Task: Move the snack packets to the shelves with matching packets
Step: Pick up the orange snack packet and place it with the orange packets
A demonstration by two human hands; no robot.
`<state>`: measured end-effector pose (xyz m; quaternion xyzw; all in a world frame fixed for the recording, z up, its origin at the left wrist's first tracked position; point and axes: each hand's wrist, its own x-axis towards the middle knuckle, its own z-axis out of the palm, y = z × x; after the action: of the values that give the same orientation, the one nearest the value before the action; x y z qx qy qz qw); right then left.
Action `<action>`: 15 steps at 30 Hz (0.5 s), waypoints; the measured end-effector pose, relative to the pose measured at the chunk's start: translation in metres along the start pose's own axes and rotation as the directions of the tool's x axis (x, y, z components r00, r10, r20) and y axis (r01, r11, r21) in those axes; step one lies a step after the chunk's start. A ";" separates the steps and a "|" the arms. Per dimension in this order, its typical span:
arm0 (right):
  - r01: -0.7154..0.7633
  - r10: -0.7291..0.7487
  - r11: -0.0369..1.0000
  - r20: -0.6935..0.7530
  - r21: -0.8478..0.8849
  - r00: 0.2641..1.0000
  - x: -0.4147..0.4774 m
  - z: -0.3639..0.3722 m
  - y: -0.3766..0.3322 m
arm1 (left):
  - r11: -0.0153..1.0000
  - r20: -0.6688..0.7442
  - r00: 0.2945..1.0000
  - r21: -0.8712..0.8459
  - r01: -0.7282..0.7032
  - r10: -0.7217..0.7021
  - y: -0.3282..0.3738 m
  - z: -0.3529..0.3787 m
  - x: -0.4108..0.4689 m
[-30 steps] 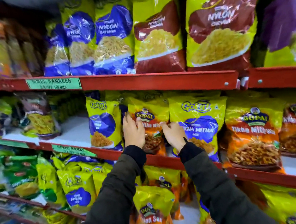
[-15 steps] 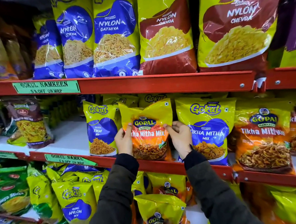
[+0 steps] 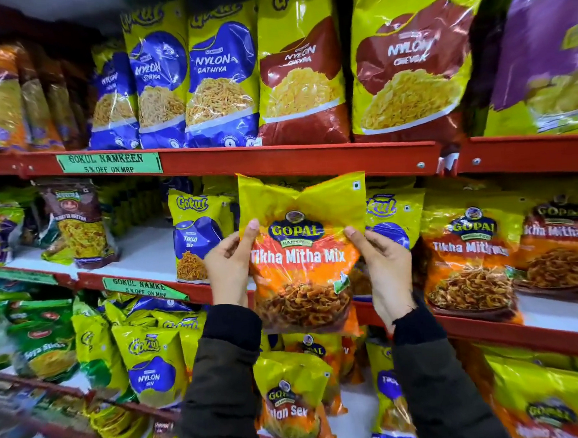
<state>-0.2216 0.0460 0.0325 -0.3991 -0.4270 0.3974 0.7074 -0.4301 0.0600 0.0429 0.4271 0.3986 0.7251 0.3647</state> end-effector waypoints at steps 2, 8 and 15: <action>-0.008 0.009 1.000 -0.045 0.018 0.999 -0.016 -0.029 -0.013 | 1.000 0.027 1.000 -0.003 -0.008 0.008 0.003 0.020 -0.028; 0.047 -0.056 0.997 -0.181 -0.055 0.982 -0.055 -0.120 -0.051 | 0.996 0.086 0.996 0.091 -0.019 0.011 -0.013 0.084 -0.110; -0.012 0.011 1.000 -0.276 -0.002 0.961 -0.091 -0.210 -0.074 | 0.997 0.130 0.989 0.040 0.064 -0.069 -0.030 0.137 -0.187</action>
<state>-0.0410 -0.1108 0.0065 -0.4544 -0.3227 0.3411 0.7570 -0.2306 -0.0537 -0.0018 0.4669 0.4006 0.6755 0.4064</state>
